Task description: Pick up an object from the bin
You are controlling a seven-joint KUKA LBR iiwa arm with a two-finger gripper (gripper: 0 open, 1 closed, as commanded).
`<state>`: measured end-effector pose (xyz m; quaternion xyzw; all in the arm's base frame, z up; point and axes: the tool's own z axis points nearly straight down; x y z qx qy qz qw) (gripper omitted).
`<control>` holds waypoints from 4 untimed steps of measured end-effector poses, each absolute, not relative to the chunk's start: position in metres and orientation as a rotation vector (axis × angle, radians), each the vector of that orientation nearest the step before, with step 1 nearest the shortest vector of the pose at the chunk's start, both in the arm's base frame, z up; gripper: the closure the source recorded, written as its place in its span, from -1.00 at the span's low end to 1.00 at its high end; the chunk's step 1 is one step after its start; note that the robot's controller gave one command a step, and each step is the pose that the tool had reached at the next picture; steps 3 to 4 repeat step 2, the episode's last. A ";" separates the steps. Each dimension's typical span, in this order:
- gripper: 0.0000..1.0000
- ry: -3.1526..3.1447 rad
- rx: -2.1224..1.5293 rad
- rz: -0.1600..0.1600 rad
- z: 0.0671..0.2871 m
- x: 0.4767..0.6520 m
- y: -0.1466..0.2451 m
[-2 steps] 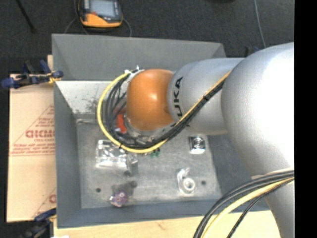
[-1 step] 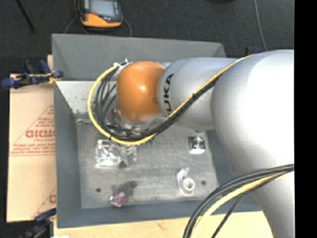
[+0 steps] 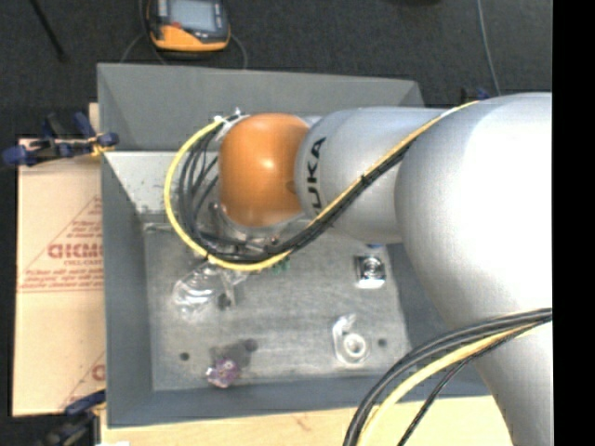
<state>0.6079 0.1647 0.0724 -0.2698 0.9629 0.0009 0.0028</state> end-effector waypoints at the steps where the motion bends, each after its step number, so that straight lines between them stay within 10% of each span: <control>1: 1.00 2.500 -1.892 -0.001 0.194 0.576 0.193; 2: 1.00 2.169 -2.269 -0.001 0.236 0.550 0.153; 4: 1.00 2.169 -2.269 -0.001 0.236 0.550 0.153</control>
Offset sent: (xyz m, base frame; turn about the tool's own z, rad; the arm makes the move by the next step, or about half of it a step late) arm -0.0330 0.0280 0.1196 -0.7501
